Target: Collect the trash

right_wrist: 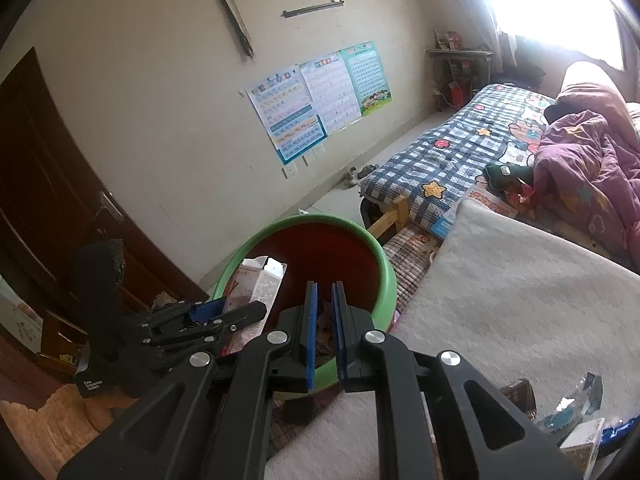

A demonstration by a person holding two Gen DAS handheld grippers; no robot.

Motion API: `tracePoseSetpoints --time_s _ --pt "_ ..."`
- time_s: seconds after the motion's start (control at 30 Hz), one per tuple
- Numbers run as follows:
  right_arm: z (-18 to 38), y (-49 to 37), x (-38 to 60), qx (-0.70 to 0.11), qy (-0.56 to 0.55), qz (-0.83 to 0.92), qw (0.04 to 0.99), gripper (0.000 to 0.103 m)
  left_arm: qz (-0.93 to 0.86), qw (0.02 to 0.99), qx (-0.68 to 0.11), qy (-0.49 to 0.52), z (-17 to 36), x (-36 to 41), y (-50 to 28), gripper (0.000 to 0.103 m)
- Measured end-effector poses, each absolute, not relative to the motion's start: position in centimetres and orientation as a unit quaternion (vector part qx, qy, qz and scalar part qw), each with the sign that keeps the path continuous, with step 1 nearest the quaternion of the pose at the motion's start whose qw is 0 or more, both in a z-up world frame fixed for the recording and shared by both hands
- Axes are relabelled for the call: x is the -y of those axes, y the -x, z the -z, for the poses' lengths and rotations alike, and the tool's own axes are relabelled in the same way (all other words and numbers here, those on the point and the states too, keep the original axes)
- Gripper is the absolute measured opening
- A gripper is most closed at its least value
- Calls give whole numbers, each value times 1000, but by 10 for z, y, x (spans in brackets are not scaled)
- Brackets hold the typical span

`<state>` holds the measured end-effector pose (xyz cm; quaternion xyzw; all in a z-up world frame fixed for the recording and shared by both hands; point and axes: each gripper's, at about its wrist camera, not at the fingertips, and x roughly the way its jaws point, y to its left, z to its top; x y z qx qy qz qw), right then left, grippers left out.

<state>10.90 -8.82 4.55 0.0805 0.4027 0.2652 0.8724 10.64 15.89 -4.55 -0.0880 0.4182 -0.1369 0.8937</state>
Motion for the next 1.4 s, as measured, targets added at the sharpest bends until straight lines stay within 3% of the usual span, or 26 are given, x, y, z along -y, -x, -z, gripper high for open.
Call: tracePoseSetpoints --time_s 0.6,0.63,0.7,0.77,1.03,1.4 --pt "-35 -125 71 -416 -73 -271 865 10 124 893 -424 91 54 -166 -129 36" --pt "-35 -125 75 -416 -71 -266 867 13 123 893 -422 92 53 -167 -128 36" --pt "-38 -122 93 -413 -75 -247 874 46 122 895 -420 95 51 -169 -127 36" --pt "-37 -117 115 -419 -88 -231 874 68 119 895 -418 99 50 -172 -124 36" --pt "-6 -55 221 -509 -74 -100 852 68 122 890 -425 108 55 -170 -126 36" --pt "40 -8 227 -562 -69 -66 822 67 167 887 -422 90 47 -134 -127 36"
